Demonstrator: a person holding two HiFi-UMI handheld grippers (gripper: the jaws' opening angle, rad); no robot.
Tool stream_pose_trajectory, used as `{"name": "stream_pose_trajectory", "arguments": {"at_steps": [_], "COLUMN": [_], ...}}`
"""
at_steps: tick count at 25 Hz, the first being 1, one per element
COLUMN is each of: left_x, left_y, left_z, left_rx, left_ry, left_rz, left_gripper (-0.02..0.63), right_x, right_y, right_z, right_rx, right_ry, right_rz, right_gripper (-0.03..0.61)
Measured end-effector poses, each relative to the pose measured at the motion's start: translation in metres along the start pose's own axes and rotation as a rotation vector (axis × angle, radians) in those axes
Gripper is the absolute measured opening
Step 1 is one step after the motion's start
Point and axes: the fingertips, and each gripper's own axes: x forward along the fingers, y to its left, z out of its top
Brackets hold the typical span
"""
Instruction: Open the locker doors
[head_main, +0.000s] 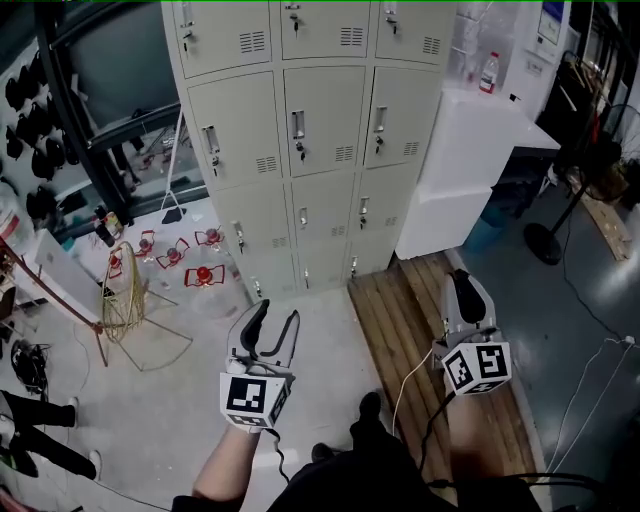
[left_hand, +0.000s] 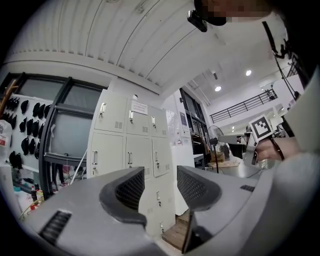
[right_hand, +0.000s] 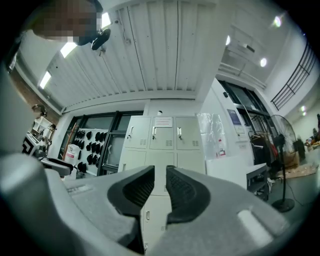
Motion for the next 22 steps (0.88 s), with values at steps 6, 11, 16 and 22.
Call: {"name": "stream_pose_trajectory", "arguments": {"at_steps": [6,11,16,22], "left_x": [0.048,0.107,0.157,0.207], "left_y": [0.014,0.018,0.022,0.022], "left_z": [-0.012,-0.013,-0.017,-0.007], "left_rx": [-0.019,-0.053,-0.045,-0.028], "left_ry": [0.015,0.051,0.084,0.059], "left_rz": [0.039,0.089,0.152,0.226], "left_gripper": [0.201,0.201,0.201,0.201], "right_x": [0.046,0.104,0.161,0.208], "right_y": [-0.028,-0.06,-0.095,-0.134], "right_z": [-0.022,-0.04,-0.057,-0.068], "right_rx": [0.019,0.06,0.101,0.117], "right_ry": [0.0,-0.011,-0.013,-0.019], "right_rz": [0.024,0.075,0.127,0.17], "right_gripper": [0.069,0.071,0.071,0.072]}}
